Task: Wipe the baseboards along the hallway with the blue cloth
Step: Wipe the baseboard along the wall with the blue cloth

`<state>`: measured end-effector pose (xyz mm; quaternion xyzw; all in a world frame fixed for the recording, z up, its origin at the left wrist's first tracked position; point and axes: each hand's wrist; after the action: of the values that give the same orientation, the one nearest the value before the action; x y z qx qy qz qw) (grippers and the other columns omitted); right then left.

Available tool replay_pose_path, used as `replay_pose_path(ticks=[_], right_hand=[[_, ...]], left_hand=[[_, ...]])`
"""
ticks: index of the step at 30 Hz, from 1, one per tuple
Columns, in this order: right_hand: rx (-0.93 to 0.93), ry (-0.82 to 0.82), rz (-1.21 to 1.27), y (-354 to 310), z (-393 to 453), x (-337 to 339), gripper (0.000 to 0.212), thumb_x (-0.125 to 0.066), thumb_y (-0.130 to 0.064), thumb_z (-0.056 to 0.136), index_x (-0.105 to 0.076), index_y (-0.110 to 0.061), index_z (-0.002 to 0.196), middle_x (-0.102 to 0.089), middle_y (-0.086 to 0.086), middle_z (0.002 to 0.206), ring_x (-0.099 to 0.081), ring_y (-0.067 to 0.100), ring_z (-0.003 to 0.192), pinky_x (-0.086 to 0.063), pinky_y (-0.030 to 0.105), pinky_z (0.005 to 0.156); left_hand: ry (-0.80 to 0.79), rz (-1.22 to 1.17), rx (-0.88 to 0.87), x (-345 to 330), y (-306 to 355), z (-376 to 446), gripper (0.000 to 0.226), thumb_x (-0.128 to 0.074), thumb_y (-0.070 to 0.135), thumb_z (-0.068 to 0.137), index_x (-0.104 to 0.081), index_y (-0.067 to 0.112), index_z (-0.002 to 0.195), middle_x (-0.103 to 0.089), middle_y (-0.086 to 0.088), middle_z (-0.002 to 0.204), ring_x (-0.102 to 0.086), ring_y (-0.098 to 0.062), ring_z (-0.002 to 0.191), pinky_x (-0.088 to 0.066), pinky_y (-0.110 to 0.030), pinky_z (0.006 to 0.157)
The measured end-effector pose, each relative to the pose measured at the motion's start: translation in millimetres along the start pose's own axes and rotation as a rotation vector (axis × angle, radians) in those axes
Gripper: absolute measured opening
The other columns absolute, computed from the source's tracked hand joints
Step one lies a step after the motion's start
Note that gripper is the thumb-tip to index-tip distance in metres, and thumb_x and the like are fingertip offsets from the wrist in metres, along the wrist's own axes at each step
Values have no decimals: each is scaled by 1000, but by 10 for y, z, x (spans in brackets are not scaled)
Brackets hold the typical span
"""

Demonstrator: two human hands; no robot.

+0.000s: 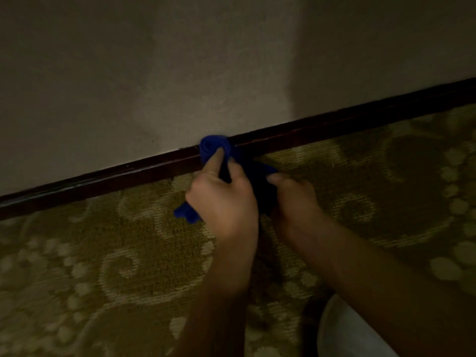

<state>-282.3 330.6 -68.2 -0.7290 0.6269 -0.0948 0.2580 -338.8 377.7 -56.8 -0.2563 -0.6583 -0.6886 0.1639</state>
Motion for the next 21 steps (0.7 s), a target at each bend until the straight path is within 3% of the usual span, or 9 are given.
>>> replay_pose_path(ticks=[3,6,9,11,13,15,17,19,21], right_hand=[[21,-12,5,7,-20,43,21,-57,-6,91,-60,-8,111,-63,11,112,-61,28,102,-53,42,88],[38,6,-35,18,-53,50,19,-57,-9,92,-59,-11,111,-64,8,107,-63,24,97,-55,36,79],[65,74,-27,-52,-26,174,8,-53,-8,94,-59,-11,98,-65,10,96,-65,24,87,-56,34,72],[68,89,0,-99,0,286,13,-52,-7,94,-56,-14,85,-64,10,91,-65,26,89,-56,39,80],[47,56,3,-74,28,356,7,-54,-7,93,-60,-10,92,-65,12,100,-64,29,98,-54,43,89],[12,-10,19,-40,21,335,14,-55,-8,92,-61,-8,105,-65,12,110,-63,28,103,-53,44,91],[-4,-80,39,-11,4,270,17,-57,-8,92,-60,-7,108,-65,12,113,-63,27,103,-55,40,83],[0,-118,34,-31,-30,182,16,-56,-8,92,-59,-7,108,-66,11,110,-64,25,99,-56,31,68],[23,-103,10,-82,-31,146,21,-55,-7,92,-58,-6,113,-66,11,108,-65,25,97,-55,28,63]], left_hand=[[53,-38,85,118,-120,80,32,-63,20,94,-65,17,125,-62,25,98,-55,19,83,-51,-16,90],[117,-14,95,43,-181,35,32,-63,20,93,-67,15,124,-70,4,116,-59,2,101,-47,-19,95],[-105,132,-36,-294,-18,-128,32,-61,16,91,-69,17,122,-72,-8,114,-66,-15,102,-37,-10,84],[-173,139,-34,-372,48,-159,31,-61,16,92,-69,19,122,-73,-5,109,-65,-11,95,-36,-7,82],[-95,56,-32,-225,20,-151,30,-63,18,92,-69,19,121,-73,5,103,-66,-3,87,-53,-23,88],[52,-35,65,35,-65,-69,29,-65,20,91,-69,21,120,-69,16,101,-64,9,88,-56,-32,91],[131,-119,133,156,-135,46,28,-66,20,91,-70,20,118,-71,12,107,-65,5,98,-55,-32,94],[155,-77,105,104,-104,70,28,-66,20,90,-70,16,118,-72,3,112,-66,-2,102,-53,-29,96],[111,-21,30,-76,-26,-38,30,-64,18,90,-69,13,120,-73,-5,113,-68,-11,101,-54,-28,93]])
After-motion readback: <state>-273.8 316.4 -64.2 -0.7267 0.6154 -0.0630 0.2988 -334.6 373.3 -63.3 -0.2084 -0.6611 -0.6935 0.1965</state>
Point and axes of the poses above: each hand's wrist, its own z-axis towards the middle knuckle, its own x-axis out of the back of the hand, y = z × x
